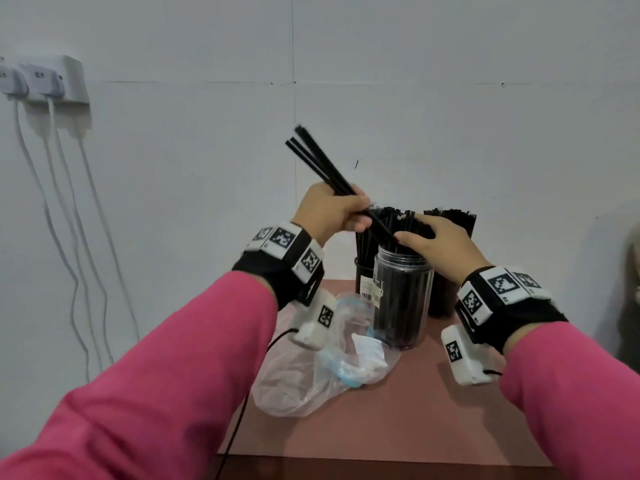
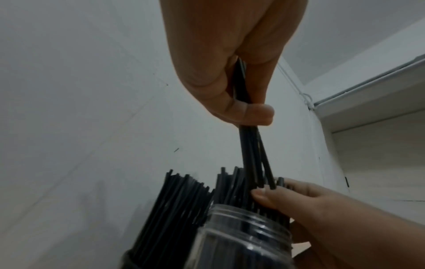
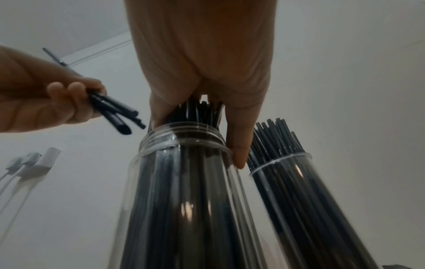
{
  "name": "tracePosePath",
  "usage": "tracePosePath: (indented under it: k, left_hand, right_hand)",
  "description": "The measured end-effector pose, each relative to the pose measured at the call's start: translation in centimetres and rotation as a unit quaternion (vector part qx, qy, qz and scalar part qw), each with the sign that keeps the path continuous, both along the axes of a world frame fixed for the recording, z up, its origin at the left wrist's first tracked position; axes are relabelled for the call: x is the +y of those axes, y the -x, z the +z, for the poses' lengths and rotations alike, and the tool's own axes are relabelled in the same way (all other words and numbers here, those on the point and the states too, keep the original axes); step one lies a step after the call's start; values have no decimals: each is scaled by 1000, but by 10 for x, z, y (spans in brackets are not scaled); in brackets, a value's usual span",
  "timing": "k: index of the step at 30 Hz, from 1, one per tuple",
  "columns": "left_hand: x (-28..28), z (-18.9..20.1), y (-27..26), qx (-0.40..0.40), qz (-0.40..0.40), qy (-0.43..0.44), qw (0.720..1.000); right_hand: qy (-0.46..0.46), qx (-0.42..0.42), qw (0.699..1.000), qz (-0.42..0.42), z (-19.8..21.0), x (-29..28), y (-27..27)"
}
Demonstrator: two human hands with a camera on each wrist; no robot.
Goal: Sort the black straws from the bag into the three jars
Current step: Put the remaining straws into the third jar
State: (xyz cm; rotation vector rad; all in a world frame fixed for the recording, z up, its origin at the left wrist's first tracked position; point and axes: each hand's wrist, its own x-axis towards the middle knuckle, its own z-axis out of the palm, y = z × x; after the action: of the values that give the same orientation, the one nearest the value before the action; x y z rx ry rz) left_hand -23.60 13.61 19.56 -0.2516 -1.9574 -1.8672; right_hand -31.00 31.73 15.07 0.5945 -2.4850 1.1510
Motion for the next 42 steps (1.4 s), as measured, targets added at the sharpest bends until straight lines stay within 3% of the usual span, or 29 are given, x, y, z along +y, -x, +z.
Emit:
tracePosePath:
  k: [8, 18, 25, 31, 38, 42]
  left_hand:
    - [14, 17, 20, -8, 6, 25, 1000]
    - [11, 7, 24, -43, -10, 57, 997]
    - [29, -1, 37, -79, -5, 65, 995]
    - [41, -12, 41, -85, 11, 143, 986]
    - [34, -16, 48, -86, 59, 82, 991]
    - [34, -18, 52, -77, 96, 64, 990]
  right_hand:
    - [56, -30, 998, 26, -2, 4, 9]
    - [109, -51, 991, 60, -5, 3, 15]
    - [84, -34, 993, 81, -4, 3, 11]
    - [58, -31, 992, 111, -3, 6, 6]
    - [19, -46, 984, 172, 2, 15, 4]
    - [26, -24, 988, 147, 1, 15, 3]
